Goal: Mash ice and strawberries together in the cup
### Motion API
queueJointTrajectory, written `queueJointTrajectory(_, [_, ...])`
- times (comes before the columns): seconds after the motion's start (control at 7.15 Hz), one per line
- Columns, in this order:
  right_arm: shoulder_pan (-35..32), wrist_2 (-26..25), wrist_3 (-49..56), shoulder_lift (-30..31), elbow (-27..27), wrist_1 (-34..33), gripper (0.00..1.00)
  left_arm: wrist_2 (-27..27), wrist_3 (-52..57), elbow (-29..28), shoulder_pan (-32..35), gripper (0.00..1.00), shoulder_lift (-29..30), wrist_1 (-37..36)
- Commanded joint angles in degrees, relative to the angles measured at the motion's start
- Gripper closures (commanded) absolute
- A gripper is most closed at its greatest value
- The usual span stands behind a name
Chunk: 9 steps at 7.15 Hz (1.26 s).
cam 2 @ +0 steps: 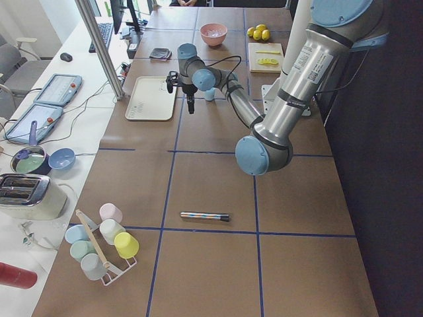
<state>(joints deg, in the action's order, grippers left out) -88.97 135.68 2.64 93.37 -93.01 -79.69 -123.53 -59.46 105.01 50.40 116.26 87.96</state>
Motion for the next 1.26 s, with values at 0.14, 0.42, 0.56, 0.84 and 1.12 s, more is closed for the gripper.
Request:
queueJointTrajectory(0.14, [-0.06, -0.15, -0.09, 0.06, -0.33, 0.15, 0.00, -1.80, 23.88, 7.92, 9.69, 0.00, -19.88, 0.46])
queueJointTrajectory(0.42, [-0.06, -0.15, -0.09, 0.06, -0.33, 0.15, 0.00, -1.80, 34.28, 5.40, 14.44, 0.00, -25.62, 1.34])
queueJointTrajectory(0.56, [-0.06, -0.15, -0.09, 0.06, -0.59, 0.24, 0.00, -1.89, 34.41, 1.21, 16.29, 0.00, -27.73, 8.13])
queueJointTrajectory(0.84, [-0.06, -0.24, -0.09, -0.20, -0.59, 0.15, 0.00, -3.72, 31.27, -7.24, 16.49, 0.00, -29.51, 22.48])
queueJointTrajectory(1.12, [-0.06, -0.33, -0.09, -0.38, -0.59, 0.15, 0.00, -3.47, 30.81, -15.66, 16.31, 0.00, -29.34, 30.47])
